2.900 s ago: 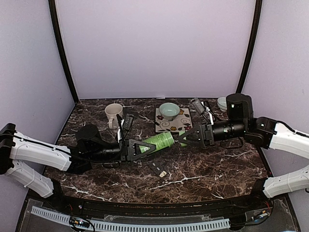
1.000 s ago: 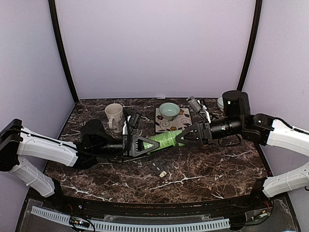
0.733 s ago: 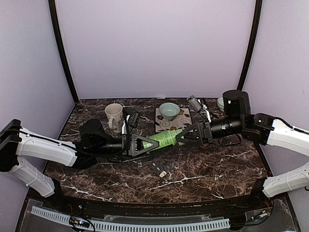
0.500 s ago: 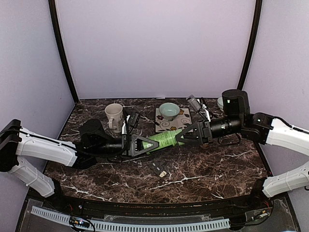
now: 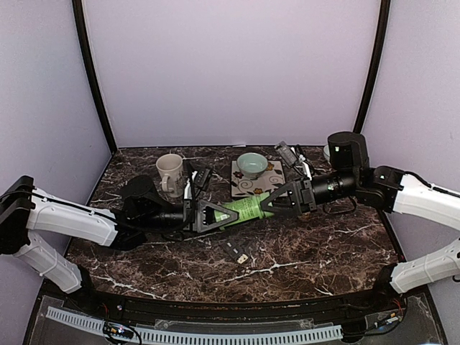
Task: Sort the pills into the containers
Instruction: Screw the lid of the pill bottle onto the pill bottle.
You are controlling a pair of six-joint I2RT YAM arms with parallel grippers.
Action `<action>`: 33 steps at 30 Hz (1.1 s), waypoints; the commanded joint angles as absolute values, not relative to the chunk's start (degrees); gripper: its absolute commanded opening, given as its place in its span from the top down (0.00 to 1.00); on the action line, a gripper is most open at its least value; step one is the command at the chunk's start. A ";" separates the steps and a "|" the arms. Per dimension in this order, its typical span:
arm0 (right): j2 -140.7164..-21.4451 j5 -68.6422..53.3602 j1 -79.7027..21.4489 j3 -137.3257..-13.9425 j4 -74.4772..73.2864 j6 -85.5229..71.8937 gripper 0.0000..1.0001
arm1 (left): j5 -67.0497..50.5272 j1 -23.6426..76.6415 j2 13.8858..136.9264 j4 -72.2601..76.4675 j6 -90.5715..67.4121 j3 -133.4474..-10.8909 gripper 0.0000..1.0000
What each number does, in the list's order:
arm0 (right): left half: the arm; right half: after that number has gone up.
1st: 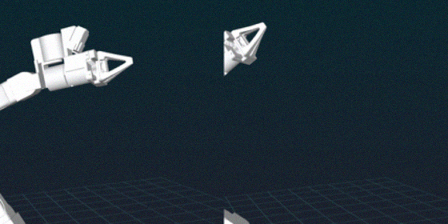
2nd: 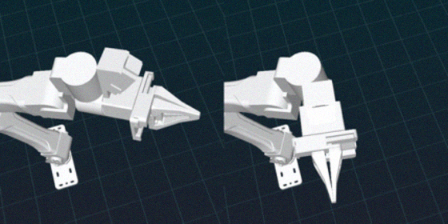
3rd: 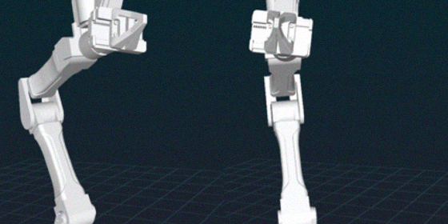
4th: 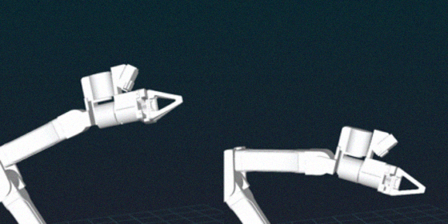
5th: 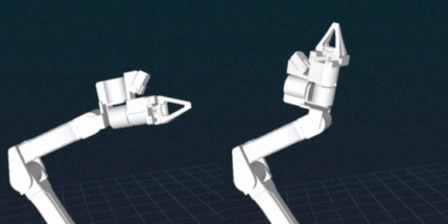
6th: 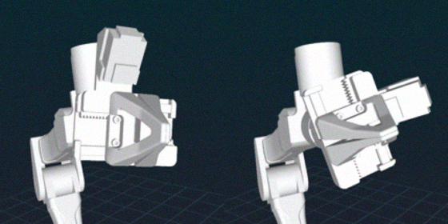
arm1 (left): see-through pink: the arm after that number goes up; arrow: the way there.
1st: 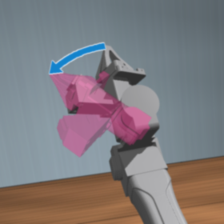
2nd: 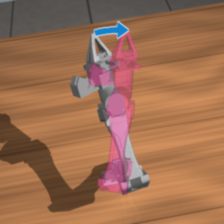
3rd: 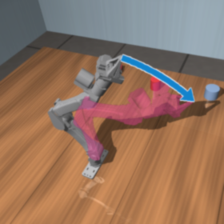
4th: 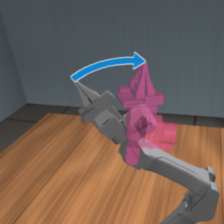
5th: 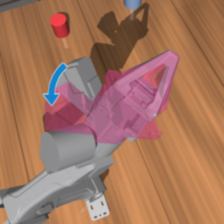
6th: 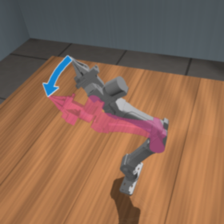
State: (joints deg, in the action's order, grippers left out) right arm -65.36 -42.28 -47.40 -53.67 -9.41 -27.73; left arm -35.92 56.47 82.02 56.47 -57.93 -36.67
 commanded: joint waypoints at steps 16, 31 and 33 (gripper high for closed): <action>-67.06 -45.55 -47.48 -56.52 -9.40 -27.83 0.62 | -40.88 56.51 84.21 58.62 -58.56 -42.87 1.00; -68.96 -45.80 -47.95 -57.20 -10.67 -33.50 0.64 | -42.88 57.06 85.78 51.65 -51.77 -48.21 1.00; -69.26 -45.41 -47.94 -57.09 -10.12 -35.73 0.64 | -40.17 57.29 85.25 50.24 -50.07 -48.42 1.00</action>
State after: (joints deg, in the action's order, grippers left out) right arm -66.06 -45.67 -46.09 -55.61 -16.01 -30.96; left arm -44.27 54.74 86.08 50.46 -55.53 -43.09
